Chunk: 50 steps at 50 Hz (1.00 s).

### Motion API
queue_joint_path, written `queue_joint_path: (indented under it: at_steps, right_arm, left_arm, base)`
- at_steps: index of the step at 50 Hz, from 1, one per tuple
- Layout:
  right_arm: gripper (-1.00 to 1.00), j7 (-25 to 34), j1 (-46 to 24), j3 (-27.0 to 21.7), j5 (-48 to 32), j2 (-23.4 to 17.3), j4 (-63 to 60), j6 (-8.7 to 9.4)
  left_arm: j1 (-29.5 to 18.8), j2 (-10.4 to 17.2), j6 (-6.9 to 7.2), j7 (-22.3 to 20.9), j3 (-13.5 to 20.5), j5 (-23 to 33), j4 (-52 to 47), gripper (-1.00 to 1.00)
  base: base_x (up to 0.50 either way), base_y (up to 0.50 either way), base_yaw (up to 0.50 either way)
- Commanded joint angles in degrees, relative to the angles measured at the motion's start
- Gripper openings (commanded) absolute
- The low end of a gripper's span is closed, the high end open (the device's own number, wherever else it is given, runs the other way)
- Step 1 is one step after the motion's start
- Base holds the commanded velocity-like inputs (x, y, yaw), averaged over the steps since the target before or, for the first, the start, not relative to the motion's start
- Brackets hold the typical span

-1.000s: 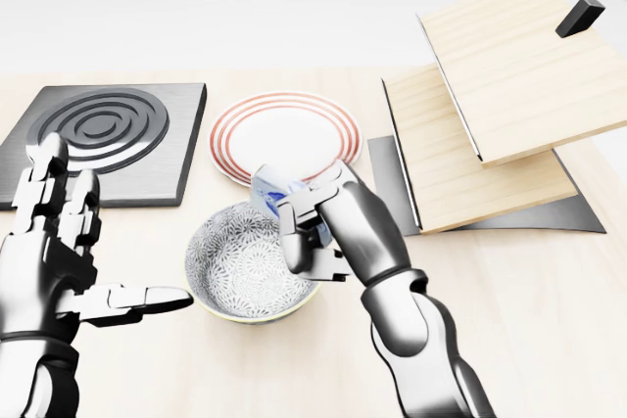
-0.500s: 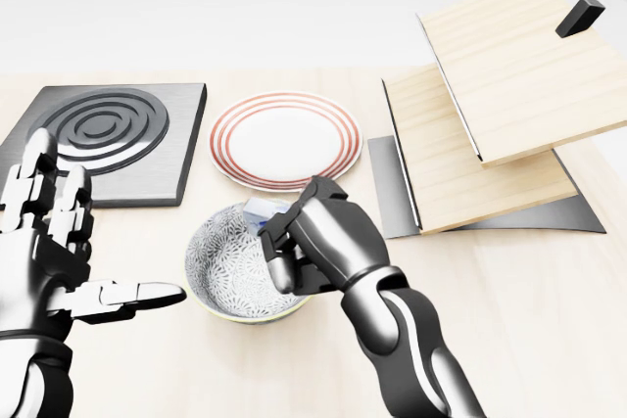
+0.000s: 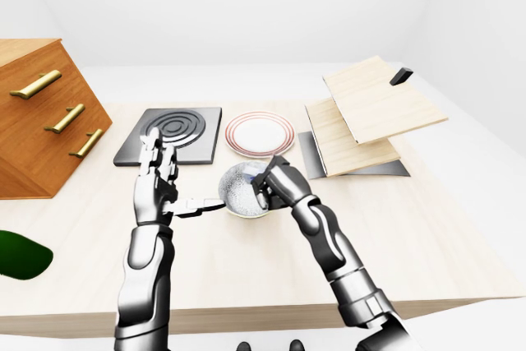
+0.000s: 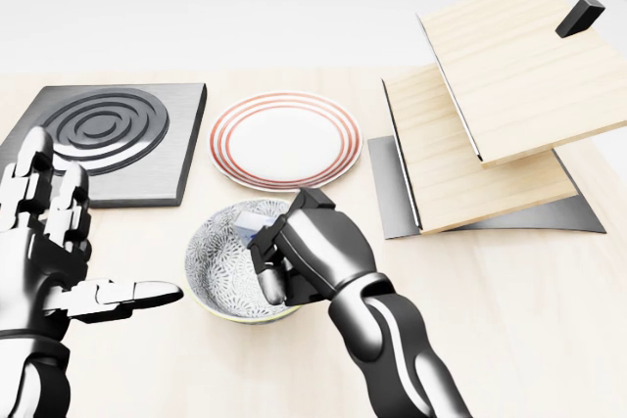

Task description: Pick up the cream cheese and put it in the bowl.

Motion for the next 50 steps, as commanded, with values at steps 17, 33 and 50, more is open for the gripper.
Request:
queue_joint_path:
  at_steps: [17, 33, 50]
  right_arm:
    - [-1.0, -3.2, -2.4, -0.1, -4.8, 0.5, 4.1, 0.0]
    - [-1.0, -2.6, -2.4, -0.2, -4.4, 0.6, 2.8, 0.0]
    - [1.0, -1.7, -2.1, 0.0, -4.2, 0.8, 2.0, 0.0]
  left_arm:
    - [0.2, 0.0, 0.0, -0.1, 0.3, -0.5, -1.9, 1.0]
    - [0.2, -0.1, 0.0, -0.1, 0.0, -0.3, -1.5, 1.0]
    - [0.1, -0.1, 0.0, -0.1, 0.0, -0.4, -1.4, 1.0]
  base:
    - [0.0, 0.0, 0.0]
    - [0.0, 0.0, 0.0]
    - [0.0, 0.0, 0.0]
